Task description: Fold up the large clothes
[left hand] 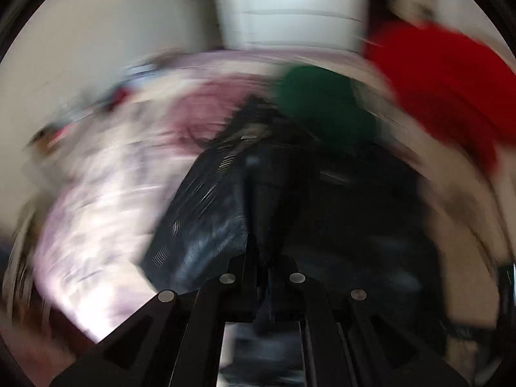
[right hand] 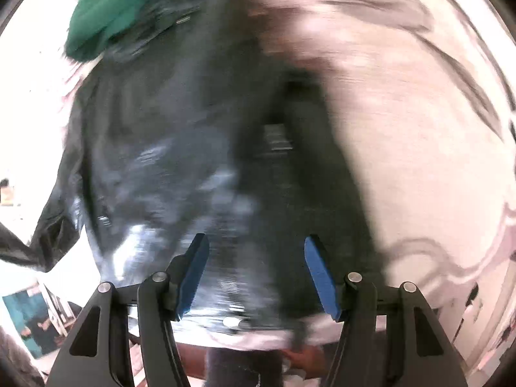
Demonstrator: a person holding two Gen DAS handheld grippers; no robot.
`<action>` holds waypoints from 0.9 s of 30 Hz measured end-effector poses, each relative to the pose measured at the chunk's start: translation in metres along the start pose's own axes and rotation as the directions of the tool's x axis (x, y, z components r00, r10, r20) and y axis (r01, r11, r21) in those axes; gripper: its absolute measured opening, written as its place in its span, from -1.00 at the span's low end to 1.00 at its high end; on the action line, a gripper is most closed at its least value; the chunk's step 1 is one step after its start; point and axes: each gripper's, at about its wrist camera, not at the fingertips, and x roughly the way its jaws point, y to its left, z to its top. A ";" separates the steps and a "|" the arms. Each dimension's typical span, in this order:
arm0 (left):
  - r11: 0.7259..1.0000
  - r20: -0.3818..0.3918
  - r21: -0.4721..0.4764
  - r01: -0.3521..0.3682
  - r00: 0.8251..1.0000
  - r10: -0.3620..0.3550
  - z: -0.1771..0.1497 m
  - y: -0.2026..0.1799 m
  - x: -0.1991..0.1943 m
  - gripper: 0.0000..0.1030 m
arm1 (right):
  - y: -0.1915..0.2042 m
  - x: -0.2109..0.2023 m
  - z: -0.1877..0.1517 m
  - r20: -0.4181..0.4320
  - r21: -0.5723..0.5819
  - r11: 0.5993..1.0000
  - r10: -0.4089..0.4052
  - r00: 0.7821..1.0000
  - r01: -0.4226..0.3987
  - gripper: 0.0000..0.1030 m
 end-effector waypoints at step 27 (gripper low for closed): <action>0.996 -0.470 0.002 0.094 0.879 -0.081 -0.093 -0.005 0.053 0.78 | -0.047 0.015 0.023 -0.075 -0.004 0.960 0.277 0.958 -0.278 0.24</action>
